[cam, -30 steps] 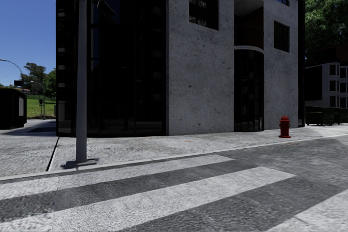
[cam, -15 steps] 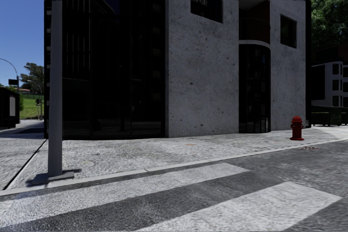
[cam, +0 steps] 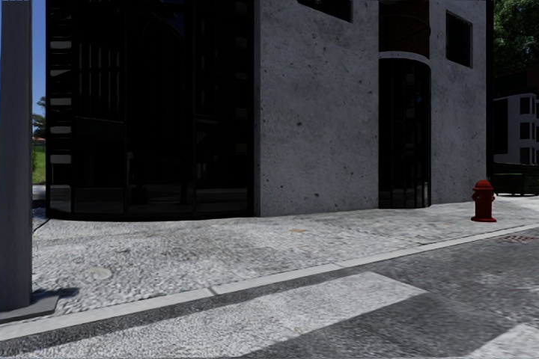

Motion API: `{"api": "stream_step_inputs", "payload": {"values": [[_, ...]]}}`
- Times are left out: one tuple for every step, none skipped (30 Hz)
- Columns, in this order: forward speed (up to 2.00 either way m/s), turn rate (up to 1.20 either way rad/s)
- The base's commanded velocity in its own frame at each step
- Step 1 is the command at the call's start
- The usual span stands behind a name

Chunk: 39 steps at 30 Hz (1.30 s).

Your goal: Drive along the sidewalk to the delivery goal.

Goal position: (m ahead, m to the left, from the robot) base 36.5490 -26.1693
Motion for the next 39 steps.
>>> {"api": "stream_step_inputs", "payload": {"values": [[1.33,0.0],[1.33,0.0],[1.33,0.0],[1.33,0.0],[1.33,0.0],[1.33,0.0],[1.33,0.0],[1.33,0.0],[1.33,0.0],[1.33,0.0],[1.33,0.0],[1.33,0.0],[1.33,0.0],[1.33,0.0],[1.33,0.0],[1.33,0.0],[1.33,0.0],[1.33,0.0],[1.33,0.0],[1.33,0.0],[1.33,0.0],[1.33,0.0],[1.33,0.0],[1.33,0.0],[1.33,0.0],[1.33,0.0],[1.33,0.0],[1.33,0.0],[1.33,0.0],[1.33,0.0],[1.33,0.0],[1.33,0.0],[1.33,0.0],[1.33,0.0],[1.33,0.0],[1.33,0.0],[1.33,0.0],[1.33,0.0],[1.33,0.0]]}}
